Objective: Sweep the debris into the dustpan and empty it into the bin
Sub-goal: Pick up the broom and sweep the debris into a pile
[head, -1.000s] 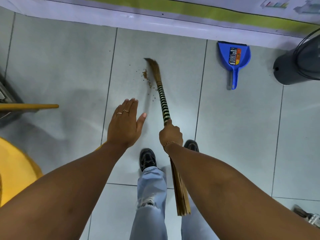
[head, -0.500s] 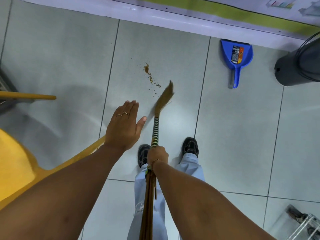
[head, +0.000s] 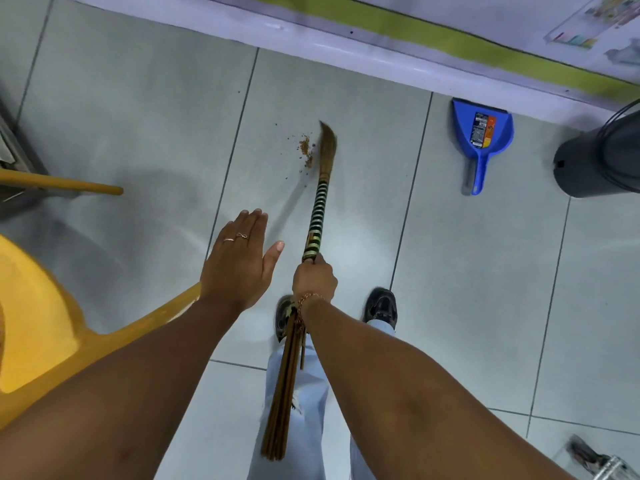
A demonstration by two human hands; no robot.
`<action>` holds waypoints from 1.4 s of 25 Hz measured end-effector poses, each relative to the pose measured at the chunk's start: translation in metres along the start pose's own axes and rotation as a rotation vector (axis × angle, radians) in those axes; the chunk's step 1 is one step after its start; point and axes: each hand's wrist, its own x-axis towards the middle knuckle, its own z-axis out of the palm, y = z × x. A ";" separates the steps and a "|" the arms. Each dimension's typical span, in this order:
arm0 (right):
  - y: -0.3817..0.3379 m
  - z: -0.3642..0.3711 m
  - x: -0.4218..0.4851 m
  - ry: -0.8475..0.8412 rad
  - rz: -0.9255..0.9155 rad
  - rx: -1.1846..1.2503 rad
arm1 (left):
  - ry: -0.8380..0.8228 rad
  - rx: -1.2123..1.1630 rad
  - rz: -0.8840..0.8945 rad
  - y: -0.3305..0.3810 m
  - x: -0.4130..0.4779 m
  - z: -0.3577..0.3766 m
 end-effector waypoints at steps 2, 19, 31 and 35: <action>0.001 -0.013 -0.010 0.059 -0.065 0.011 | 0.028 -0.022 -0.005 0.008 0.002 -0.008; 0.014 -0.158 0.092 -0.280 -0.364 -1.044 | -0.005 -0.043 -0.143 0.135 0.110 0.025; -0.022 -0.202 0.139 -0.174 -0.412 -1.048 | -0.073 -0.039 -0.179 0.162 0.117 0.046; -0.011 -0.201 0.103 -0.220 -0.485 -1.004 | -0.019 -0.052 -0.210 0.140 0.113 0.036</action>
